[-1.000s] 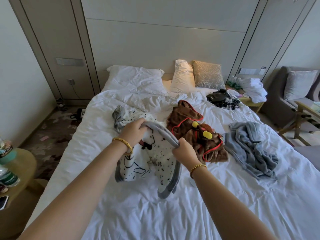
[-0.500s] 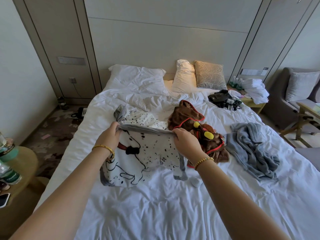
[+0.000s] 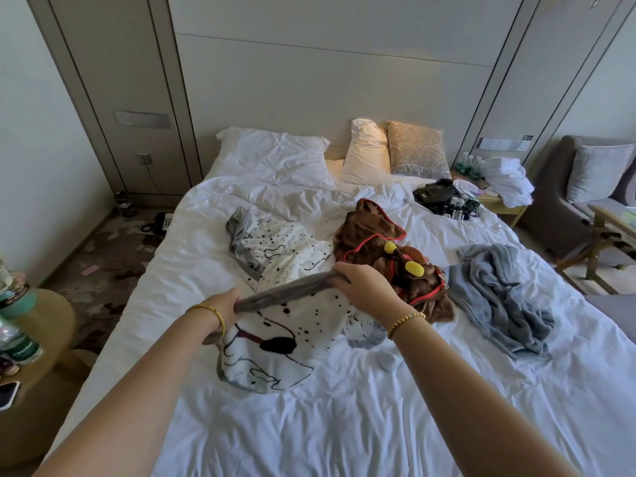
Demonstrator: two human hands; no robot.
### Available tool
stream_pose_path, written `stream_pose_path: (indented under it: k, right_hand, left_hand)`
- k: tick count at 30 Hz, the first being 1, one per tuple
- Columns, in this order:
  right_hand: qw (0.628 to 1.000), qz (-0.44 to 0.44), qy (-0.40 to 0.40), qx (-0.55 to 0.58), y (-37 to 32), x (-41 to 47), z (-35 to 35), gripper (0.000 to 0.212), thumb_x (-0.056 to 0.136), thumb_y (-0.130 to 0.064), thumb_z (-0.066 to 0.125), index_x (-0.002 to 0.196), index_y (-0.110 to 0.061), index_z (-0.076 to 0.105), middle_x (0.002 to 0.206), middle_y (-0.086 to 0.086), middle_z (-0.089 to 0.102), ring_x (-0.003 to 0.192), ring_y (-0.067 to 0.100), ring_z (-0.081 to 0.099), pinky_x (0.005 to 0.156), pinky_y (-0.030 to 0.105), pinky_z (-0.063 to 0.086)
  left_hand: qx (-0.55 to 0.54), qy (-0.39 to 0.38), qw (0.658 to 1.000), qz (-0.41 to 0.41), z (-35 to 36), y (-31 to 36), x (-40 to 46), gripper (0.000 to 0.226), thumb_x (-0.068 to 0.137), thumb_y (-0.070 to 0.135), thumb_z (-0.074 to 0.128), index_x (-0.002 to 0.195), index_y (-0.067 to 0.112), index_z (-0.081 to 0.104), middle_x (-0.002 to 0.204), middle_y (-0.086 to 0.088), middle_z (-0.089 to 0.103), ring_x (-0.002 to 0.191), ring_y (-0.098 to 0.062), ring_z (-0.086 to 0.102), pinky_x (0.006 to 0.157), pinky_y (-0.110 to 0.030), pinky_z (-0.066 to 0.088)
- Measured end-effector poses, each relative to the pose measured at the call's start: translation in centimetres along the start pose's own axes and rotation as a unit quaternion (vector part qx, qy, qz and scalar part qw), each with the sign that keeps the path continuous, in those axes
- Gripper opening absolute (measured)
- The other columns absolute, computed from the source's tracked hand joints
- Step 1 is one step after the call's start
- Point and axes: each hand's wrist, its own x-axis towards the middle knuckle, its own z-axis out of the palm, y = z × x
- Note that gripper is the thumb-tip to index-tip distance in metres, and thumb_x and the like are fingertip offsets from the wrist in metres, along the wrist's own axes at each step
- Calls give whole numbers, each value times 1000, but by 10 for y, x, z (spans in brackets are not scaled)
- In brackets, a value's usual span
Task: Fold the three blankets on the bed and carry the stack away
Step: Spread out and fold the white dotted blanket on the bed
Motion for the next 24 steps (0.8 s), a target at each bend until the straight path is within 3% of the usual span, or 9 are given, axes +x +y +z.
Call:
stream_pose_path:
  k: [3, 5, 10, 13, 15, 19, 24]
  right_hand:
    - [999, -15, -3, -31, -9, -1, 0, 25, 98, -32, 41, 98, -14, 58, 82, 3, 61, 76, 23, 57, 63, 34, 44]
    - [999, -17, -20, -24, -15, 1, -1, 28, 99, -32, 40, 100, -12, 60, 88, 5, 61, 82, 23, 57, 70, 36, 47]
    - [996, -19, -83, -13, -29, 8, -2, 33, 99, -33, 39, 100, -7, 61, 89, 8, 62, 82, 22, 55, 76, 37, 48]
    - [996, -7, -86, 2, -31, 9, -2, 35, 100, -29, 36, 113, -7, 60, 103, 11, 63, 94, 26, 58, 83, 39, 48]
    - [997, 16, -73, 30, -30, 8, -3, 34, 100, -21, 36, 128, -10, 50, 111, 11, 58, 103, 27, 56, 87, 39, 47]
    - [996, 0, 4, 84, -13, 1, -1, 29, 93, -38, 52, 104, -13, 42, 87, 10, 62, 78, 27, 60, 70, 39, 48]
    - [992, -59, 55, 92, -5, -5, 0, 14, 90, -24, 57, 97, -19, 46, 97, -3, 55, 81, 18, 56, 74, 35, 50]
  left_hand:
    - [34, -77, 996, 15, 5, 5, -4, 21, 94, 22, 45, 112, 12, 49, 98, -11, 62, 91, -26, 59, 68, -26, 37]
    - [45, -94, 994, 33, 6, 14, -9, 24, 93, 28, 46, 107, 10, 53, 85, -7, 59, 76, -21, 55, 63, -25, 37]
    - [-83, 14, 986, 143, 0, 62, -20, 42, 84, 32, 60, 120, 23, 40, 97, -2, 59, 84, -19, 55, 73, -28, 44]
    - [-105, 84, 974, 184, -5, 87, -24, 30, 91, 24, 49, 119, 19, 41, 99, -10, 63, 83, -24, 57, 71, -33, 46]
    - [-90, 116, 970, 192, -5, 93, -25, 22, 95, 18, 40, 116, 11, 42, 94, -14, 62, 75, -23, 52, 63, -30, 38]
    - [-157, 111, 959, 206, -9, 97, -28, 21, 99, 25, 36, 115, 13, 43, 90, -13, 63, 77, -27, 59, 65, -34, 43]
    - [-230, 25, 949, 214, -24, 93, -22, 29, 99, 26, 40, 113, 11, 61, 98, -4, 64, 96, -23, 59, 85, -35, 44]
